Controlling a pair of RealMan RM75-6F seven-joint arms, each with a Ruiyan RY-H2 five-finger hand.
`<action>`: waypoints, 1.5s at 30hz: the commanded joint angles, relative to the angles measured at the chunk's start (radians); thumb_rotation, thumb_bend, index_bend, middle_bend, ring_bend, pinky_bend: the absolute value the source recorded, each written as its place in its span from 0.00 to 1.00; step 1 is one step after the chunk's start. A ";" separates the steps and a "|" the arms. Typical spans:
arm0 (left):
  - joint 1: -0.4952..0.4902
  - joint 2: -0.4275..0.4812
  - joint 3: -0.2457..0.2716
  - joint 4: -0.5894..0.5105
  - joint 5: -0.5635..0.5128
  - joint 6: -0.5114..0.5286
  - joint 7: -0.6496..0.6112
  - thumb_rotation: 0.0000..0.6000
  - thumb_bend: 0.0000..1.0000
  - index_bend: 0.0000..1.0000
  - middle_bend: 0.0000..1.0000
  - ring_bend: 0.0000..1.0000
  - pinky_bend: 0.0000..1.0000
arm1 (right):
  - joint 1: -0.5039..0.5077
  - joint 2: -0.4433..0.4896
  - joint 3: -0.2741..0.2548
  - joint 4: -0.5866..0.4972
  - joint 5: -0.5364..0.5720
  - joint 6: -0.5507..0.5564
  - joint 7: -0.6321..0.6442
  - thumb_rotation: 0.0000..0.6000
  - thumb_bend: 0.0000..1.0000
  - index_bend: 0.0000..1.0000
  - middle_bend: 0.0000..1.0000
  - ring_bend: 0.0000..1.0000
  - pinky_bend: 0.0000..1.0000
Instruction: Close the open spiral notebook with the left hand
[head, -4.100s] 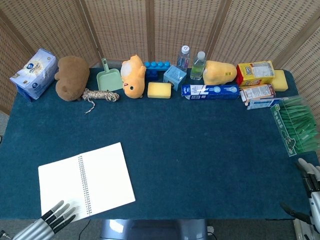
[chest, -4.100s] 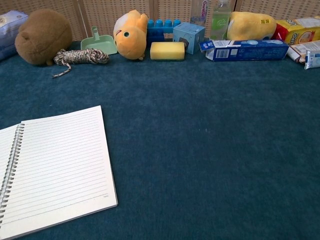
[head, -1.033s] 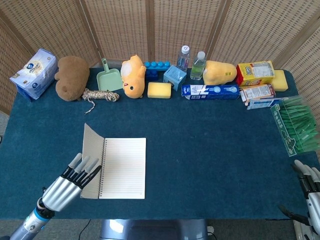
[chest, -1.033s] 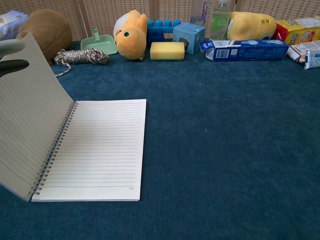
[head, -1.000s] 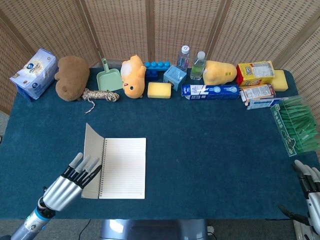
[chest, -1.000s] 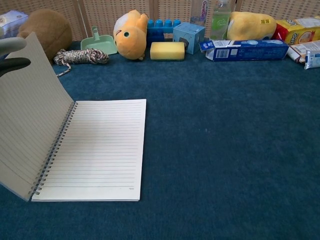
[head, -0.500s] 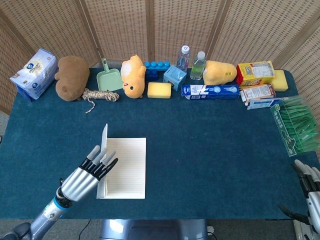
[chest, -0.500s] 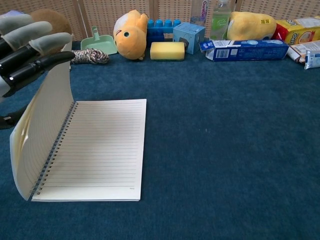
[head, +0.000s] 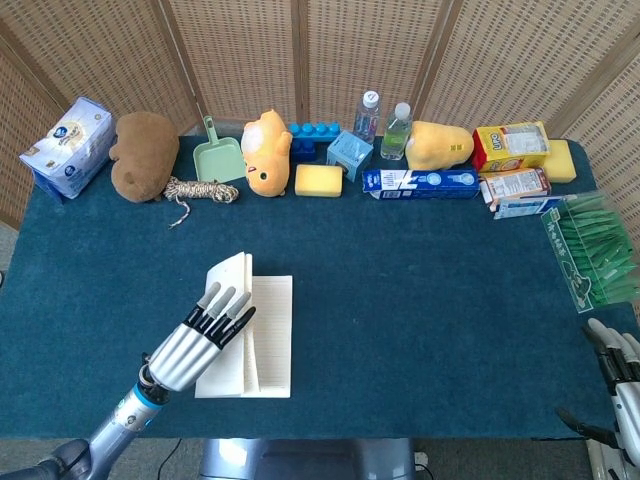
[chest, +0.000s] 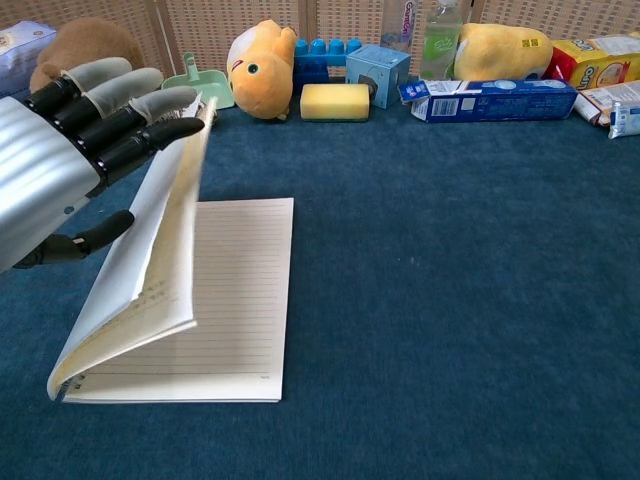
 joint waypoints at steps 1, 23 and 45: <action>0.001 -0.006 0.004 -0.009 -0.018 -0.018 -0.003 1.00 0.36 0.00 0.00 0.00 0.04 | 0.000 0.000 0.000 0.000 0.000 -0.001 -0.001 1.00 0.00 0.00 0.00 0.00 0.00; -0.116 -0.077 -0.063 -0.073 -0.086 -0.157 0.027 1.00 0.30 0.00 0.00 0.00 0.02 | 0.003 -0.005 -0.003 -0.007 0.001 -0.012 -0.026 1.00 0.00 0.00 0.00 0.00 0.00; -0.065 -0.045 0.032 -0.034 -0.163 -0.178 -0.023 1.00 0.30 0.00 0.00 0.00 0.03 | 0.002 -0.004 -0.006 -0.008 -0.006 -0.009 -0.024 1.00 0.00 0.00 0.00 0.00 0.00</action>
